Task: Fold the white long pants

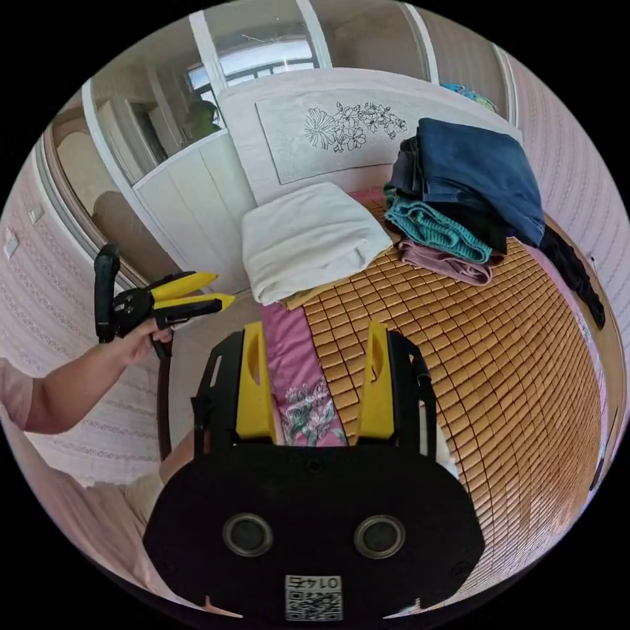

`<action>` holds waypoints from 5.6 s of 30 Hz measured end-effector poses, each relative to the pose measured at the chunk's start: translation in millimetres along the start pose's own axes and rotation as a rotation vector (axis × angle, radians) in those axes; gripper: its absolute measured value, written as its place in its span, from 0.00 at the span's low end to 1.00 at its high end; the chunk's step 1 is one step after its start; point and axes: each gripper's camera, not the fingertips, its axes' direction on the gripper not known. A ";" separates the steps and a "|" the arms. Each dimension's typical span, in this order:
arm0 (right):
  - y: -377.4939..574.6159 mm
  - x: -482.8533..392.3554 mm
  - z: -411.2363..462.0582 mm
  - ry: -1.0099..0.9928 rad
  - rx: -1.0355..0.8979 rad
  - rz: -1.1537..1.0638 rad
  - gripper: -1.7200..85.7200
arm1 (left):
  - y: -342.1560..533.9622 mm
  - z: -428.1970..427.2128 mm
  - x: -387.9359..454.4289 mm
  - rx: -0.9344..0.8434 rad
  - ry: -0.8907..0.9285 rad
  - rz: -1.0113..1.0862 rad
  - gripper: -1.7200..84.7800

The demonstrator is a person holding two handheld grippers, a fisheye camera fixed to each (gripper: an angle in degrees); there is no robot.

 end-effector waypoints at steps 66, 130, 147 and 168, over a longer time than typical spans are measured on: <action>55.8 138.8 8.5 0.083 -0.220 -0.118 0.24 | -114.0 140.9 175.4 -0.447 0.185 0.172 0.20; 388.5 91.9 -573.5 0.429 0.576 0.735 0.08 | -214.9 143.9 314.4 -0.462 0.489 0.533 0.04; 401.2 91.7 -732.7 0.773 0.738 0.675 0.08 | -294.4 -8.1 231.0 0.049 0.404 0.639 0.01; 243.9 240.9 -453.7 0.432 -0.027 0.459 0.17 | -105.3 97.0 22.6 -0.269 0.415 -0.065 0.16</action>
